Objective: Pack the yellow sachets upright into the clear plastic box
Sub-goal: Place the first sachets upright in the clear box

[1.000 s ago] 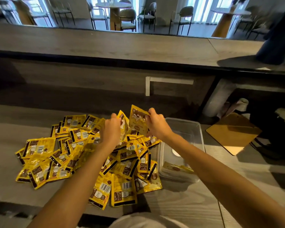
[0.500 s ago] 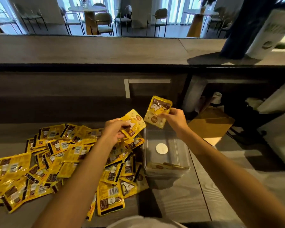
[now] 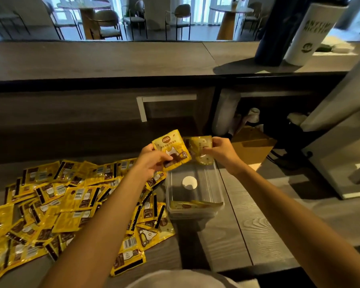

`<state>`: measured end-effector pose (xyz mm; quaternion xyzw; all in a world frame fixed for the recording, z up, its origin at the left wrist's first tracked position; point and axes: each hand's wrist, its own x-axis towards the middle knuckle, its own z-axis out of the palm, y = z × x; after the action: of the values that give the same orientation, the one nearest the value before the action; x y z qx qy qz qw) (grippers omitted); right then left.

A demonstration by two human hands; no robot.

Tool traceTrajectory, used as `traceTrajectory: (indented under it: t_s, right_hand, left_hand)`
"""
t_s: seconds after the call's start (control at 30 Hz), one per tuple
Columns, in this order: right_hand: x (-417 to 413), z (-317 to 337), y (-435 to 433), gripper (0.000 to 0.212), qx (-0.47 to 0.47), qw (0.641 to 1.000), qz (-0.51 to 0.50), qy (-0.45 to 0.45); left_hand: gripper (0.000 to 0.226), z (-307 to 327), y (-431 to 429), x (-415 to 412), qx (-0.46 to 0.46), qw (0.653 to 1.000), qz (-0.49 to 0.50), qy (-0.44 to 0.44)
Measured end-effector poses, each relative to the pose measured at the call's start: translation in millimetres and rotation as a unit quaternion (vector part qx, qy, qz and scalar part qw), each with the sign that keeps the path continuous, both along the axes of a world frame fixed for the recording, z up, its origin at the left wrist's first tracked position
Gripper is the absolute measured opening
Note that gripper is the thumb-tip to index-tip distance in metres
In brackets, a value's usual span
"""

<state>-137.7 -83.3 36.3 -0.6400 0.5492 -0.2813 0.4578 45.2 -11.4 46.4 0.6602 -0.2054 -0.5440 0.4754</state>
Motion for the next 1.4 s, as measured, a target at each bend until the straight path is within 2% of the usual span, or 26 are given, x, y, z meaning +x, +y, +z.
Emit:
traceTrajectory:
  t_s: [0.07,0.13,0.2,0.3,0.43,0.6,0.67,0.73,0.8,0.87,1.07,1.2,1.27,1.4]
  right_hand:
    - [-2.5,1.9,1.4,0.006,-0.039,0.999,-0.002,0.026]
    - [-5.6,2.4,2.6,0.011,-0.088,0.993,0.002,0.083]
    - [-9.6,3.4,5.5,0.017,-0.112,0.983,0.051,0.135]
    - [-13.7,3.5,14.5,0.018,-0.117,0.964,0.159,0.178]
    - [-17.1,0.5,23.1,0.013,-0.117,0.945,0.214,0.22]
    - [-21.7,-1.4,31.3,0.016,-0.113,0.918,0.281,0.257]
    - [-23.0,-4.8,34.2,0.018,-0.123,0.907,0.303,0.266]
    - [-24.6,-6.8,35.8,0.018,-0.128,0.9,0.309,0.28]
    - [-27.3,-5.7,36.9,0.019,-0.124,0.898,0.302,0.293]
    - [-29.8,-6.0,38.2,0.016,-0.122,0.892,0.313,0.302]
    - [-29.8,-15.3,46.9,0.02,-0.097,0.884,0.346,0.298]
    - [-28.1,-20.7,52.3,0.026,-0.105,0.872,0.366,0.309]
    - [-27.0,-21.9,53.8,0.027,-0.102,0.869,0.369,0.313]
    - [-25.7,-18.7,55.5,0.03,-0.078,0.879,0.359,0.306]
  left_hand:
    - [0.029,-3.5,1.0,-6.3,-0.011,0.999,-0.004,-0.042]
    - [0.031,-5.6,3.2,-14.7,-0.036,0.995,-0.03,-0.088]
    - [0.038,-9.0,6.9,-23.8,-0.06,0.988,-0.069,-0.125]
    - [0.038,-19.9,13.5,-31.0,-0.056,0.973,-0.128,-0.184]
    - [0.019,-35.2,19.7,-36.6,-0.056,0.938,-0.172,-0.294]
    - [0.031,-54.3,27.6,-38.7,-0.035,0.919,-0.167,-0.355]
    - [0.024,-59.6,31.8,-41.2,-0.018,0.911,-0.175,-0.372]
    - [0.005,-58.7,36.6,-44.4,0.002,0.9,-0.185,-0.395]
    - [0.028,-56.3,41.5,-45.5,0.005,0.875,-0.219,-0.431]
    - [0.035,-53.6,45.9,-44.8,-0.018,0.852,-0.24,-0.464]
    - [0.031,-38.8,39.3,-33.3,0.032,0.801,-0.339,-0.492]
    - [0.024,-31.0,35.1,-33.4,0.011,0.723,-0.438,-0.535]
    - [0.025,-31.8,36.3,-35.5,-0.003,0.71,-0.461,-0.532]
    - [0.022,-32.8,39.8,-34.6,-0.003,0.71,-0.494,-0.502]
